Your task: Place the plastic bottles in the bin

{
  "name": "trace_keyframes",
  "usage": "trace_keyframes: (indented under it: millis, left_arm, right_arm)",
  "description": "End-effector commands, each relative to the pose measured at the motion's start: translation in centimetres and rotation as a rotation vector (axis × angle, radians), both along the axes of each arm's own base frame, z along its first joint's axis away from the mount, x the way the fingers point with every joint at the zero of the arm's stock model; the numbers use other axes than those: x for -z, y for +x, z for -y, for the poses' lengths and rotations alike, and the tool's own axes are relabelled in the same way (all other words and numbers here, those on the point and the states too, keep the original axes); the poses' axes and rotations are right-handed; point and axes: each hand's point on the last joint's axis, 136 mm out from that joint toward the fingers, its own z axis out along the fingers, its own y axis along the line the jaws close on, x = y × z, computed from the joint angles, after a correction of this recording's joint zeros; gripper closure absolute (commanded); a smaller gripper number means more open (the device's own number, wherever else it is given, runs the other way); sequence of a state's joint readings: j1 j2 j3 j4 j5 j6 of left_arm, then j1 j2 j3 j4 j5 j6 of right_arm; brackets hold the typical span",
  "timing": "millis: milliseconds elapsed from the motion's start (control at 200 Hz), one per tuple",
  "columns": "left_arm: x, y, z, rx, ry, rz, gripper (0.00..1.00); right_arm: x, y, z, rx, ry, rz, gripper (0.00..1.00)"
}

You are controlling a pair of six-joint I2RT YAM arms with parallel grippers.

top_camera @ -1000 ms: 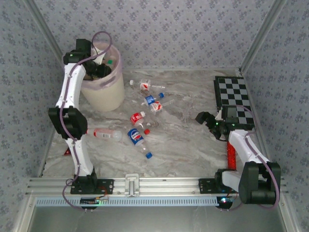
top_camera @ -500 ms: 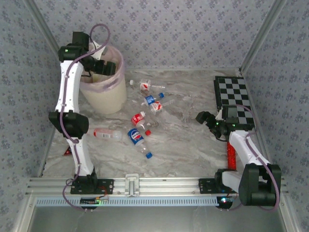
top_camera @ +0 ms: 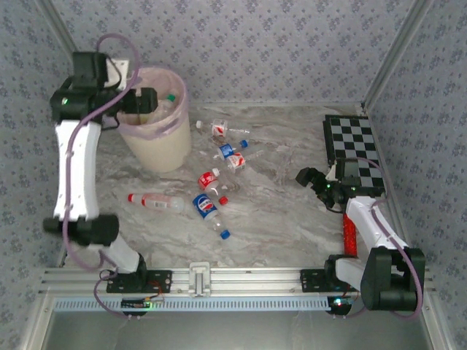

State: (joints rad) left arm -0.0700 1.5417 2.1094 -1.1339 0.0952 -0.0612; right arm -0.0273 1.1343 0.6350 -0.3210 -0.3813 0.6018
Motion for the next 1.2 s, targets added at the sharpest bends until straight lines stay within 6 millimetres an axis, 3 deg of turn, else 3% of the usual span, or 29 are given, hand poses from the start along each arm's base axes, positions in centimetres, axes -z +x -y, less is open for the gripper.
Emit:
trace_keyframes:
  millis: [0, 115, 230, 355, 535, 650, 900, 1079, 1194]
  left_arm:
    - [-1.1, -3.3, -0.7, -0.133, -0.127, 0.107, 0.03]
    - [0.6, -8.0, -3.1, -0.306, -0.195, 0.142, 0.06]
    - [3.7, -11.9, -4.8, -0.451, -0.280, 0.139, 0.10]
    - [9.8, -13.9, -4.8, -0.572, -0.427, 0.043, 0.11]
    - [20.7, -13.8, -2.3, -0.678, -0.612, -0.200, 0.13]
    - [25.7, -14.2, -0.9, -0.770, -0.664, -0.250, 0.12]
    - [31.3, -11.8, 1.0, -0.858, -0.701, -0.300, 0.13]
    - [33.1, -10.3, 1.4, -0.911, -0.696, -0.315, 0.14]
    - [33.9, -10.1, 1.1, -0.942, -0.686, -0.315, 0.20]
  right_arm:
    - [-0.1, 0.3, 0.1, 0.002, -0.010, 0.005, 0.00]
    - [-0.1, 0.5, 0.2, 0.002, -0.008, 0.008, 0.00]
    - [-0.5, 1.3, 0.3, -0.007, -0.016, 0.013, 0.00]
    - [-0.7, 2.2, 0.2, -0.002, -0.007, 0.020, 0.00]
    - [-0.1, 2.5, 0.1, -0.004, -0.003, -0.001, 0.00]
    - [0.0, 2.0, 0.2, -0.001, -0.006, -0.010, 0.00]
    - [0.0, 1.5, 0.2, 0.003, -0.005, -0.013, 0.00]
    - [-0.3, 1.2, 0.3, 0.002, -0.013, -0.012, 0.00]
    - [-0.3, 1.2, 0.3, -0.002, -0.016, -0.013, 0.00]
